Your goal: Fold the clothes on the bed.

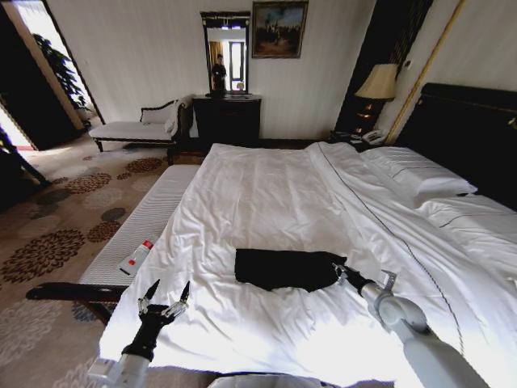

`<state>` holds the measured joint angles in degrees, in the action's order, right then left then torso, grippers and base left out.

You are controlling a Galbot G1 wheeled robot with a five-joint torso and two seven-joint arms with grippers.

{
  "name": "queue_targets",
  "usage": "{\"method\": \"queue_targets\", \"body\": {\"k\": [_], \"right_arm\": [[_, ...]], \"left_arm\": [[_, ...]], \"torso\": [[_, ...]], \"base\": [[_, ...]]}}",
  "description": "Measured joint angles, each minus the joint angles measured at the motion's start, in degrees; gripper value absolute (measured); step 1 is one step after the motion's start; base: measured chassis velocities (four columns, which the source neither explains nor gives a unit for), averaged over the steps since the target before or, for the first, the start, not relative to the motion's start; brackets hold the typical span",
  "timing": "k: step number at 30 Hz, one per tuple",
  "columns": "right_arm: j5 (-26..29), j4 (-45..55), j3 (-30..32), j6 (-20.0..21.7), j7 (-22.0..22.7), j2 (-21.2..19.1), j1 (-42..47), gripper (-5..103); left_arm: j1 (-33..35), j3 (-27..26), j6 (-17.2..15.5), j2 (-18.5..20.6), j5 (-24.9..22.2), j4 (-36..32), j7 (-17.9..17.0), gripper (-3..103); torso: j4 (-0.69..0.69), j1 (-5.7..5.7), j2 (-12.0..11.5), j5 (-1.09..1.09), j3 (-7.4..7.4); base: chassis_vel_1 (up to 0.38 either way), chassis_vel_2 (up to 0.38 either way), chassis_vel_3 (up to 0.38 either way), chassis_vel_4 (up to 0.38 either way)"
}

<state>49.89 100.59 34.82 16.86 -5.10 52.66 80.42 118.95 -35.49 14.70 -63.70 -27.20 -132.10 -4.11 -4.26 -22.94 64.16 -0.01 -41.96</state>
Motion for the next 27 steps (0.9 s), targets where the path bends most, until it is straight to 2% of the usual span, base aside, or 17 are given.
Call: {"method": "queue_targets", "body": {"k": [6,19,27], "right_arm": [[-1.0,5.3,-2.5,-0.6,2.0,0.0,-1.8,7],[-0.2,9.6,-6.4,-1.2,5.0,1.0,-4.3,7],[-5.2,10.6,-11.4,-3.5,6.3,2.4,-6.3,7]], "left_arm": [[0.0,0.0,0.0,0.0,0.0,0.0,0.0,100],[0.0,0.0,0.0,0.0,0.0,0.0,0.0,100],[0.0,0.0,0.0,0.0,0.0,0.0,0.0,100]], "torso": [[0.01,-0.01,0.0,0.00,0.00],[0.01,-0.01,0.0,-0.01,0.00],[0.01,-0.01,0.0,0.00,0.00]], "base": [[0.000,0.000,0.000,0.000],[0.000,0.000,0.000,0.000],[0.000,0.000,0.000,0.000]]}}
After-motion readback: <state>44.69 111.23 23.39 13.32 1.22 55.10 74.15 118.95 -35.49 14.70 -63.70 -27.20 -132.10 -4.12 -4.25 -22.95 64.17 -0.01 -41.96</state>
